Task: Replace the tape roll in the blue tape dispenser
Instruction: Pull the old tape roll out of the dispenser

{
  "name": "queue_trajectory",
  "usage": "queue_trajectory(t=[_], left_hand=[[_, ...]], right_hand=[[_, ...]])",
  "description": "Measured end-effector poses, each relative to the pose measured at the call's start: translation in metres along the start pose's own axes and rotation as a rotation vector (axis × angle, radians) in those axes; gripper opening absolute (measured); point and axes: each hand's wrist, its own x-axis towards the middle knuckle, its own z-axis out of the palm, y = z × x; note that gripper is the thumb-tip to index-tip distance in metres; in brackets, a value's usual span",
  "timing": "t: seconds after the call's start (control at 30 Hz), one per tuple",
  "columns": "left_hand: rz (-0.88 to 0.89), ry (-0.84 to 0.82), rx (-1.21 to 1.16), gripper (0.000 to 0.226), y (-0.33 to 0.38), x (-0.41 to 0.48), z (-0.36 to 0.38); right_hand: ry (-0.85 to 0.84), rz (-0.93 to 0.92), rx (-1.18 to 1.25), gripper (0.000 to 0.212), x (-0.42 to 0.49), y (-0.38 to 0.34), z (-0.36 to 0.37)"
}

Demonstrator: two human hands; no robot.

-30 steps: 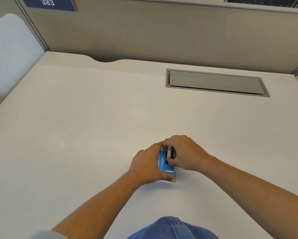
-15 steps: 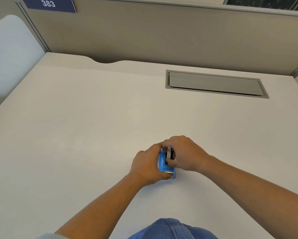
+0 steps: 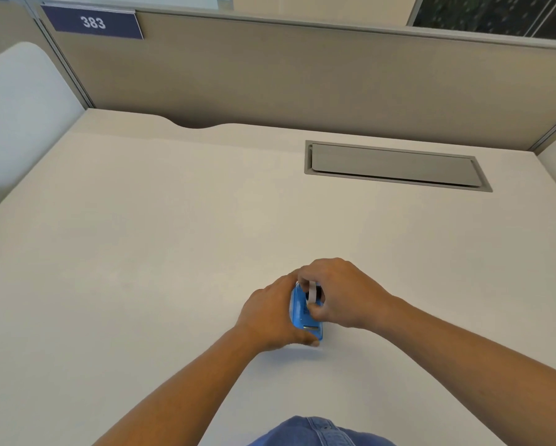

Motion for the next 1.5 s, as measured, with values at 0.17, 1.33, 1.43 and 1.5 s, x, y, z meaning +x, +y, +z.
queue_trajectory(t=[0.17,1.33,1.43,1.5], left_hand=[[-0.040,0.098,-0.165,0.110,0.003,-0.021,-0.014],[-0.044,0.169,-1.126,0.030,0.051,-0.101,-0.010],[-0.051,0.143,-1.141,0.031,0.049,-0.100,-0.013],[-0.051,0.133,-1.132,0.028,0.047,-0.100,-0.014]], right_hand=[[-0.004,0.007,0.045,0.022,-0.022,-0.003,-0.003],[0.359,0.133,0.860,0.040,-0.109,-0.045,-0.004],[0.353,0.143,0.888,0.039,-0.109,-0.044,-0.001],[0.345,0.144,0.891,0.039,-0.109,-0.043,0.000]])
